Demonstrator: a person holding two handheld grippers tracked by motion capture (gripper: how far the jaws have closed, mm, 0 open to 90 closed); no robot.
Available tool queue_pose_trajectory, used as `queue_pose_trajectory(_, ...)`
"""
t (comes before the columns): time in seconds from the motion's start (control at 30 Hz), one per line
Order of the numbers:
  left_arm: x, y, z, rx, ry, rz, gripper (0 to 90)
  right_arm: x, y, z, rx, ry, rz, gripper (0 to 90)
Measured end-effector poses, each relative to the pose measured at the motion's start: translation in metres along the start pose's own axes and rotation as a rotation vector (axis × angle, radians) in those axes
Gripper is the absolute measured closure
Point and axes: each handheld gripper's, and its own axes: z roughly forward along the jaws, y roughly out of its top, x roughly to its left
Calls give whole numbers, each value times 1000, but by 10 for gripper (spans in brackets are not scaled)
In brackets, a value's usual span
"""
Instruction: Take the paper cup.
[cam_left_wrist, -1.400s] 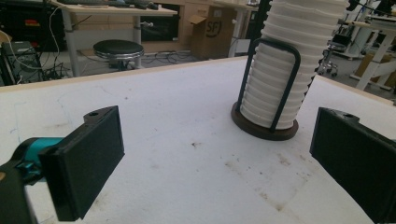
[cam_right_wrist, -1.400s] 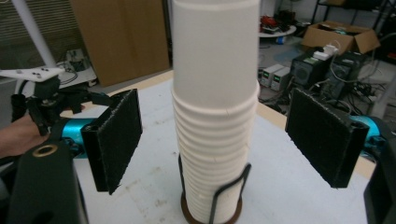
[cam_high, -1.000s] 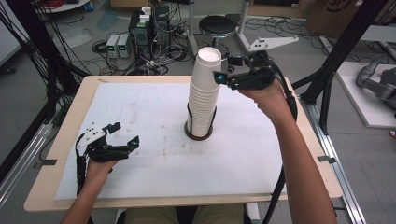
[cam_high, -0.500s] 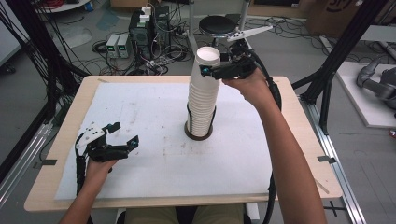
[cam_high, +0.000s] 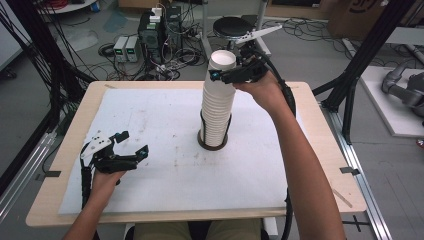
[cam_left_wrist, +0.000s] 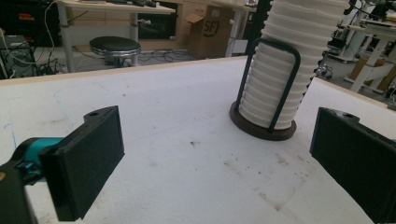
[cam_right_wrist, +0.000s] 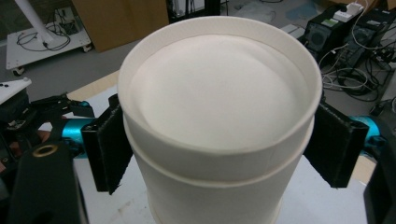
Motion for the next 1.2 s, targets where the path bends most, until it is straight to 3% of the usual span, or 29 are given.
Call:
queue_pose_trajectory(0.37, 0, 0, 1, 5, -6, -3, 29, 1, 2, -2, -8, -4, -12, 210)
queue_pose_trajectory(0.63, 0, 0, 1, 2, -6, -7, 28, 2, 13, -13, -35, -12, -14, 211)
queue_pose_trajectory(0.93, 0, 0, 1, 3, -17, -8, 29, 5, 33, -41, -113, -19, -23, 210)
queue_pose_trajectory(1.07, 0, 0, 1, 5, -23, -4, 29, 7, 43, -66, -184, -28, -27, 210)
queue_pose_trajectory(1.2, 0, 0, 1, 3, -25, -9, 29, 9, 44, -85, -217, -38, -38, 210)
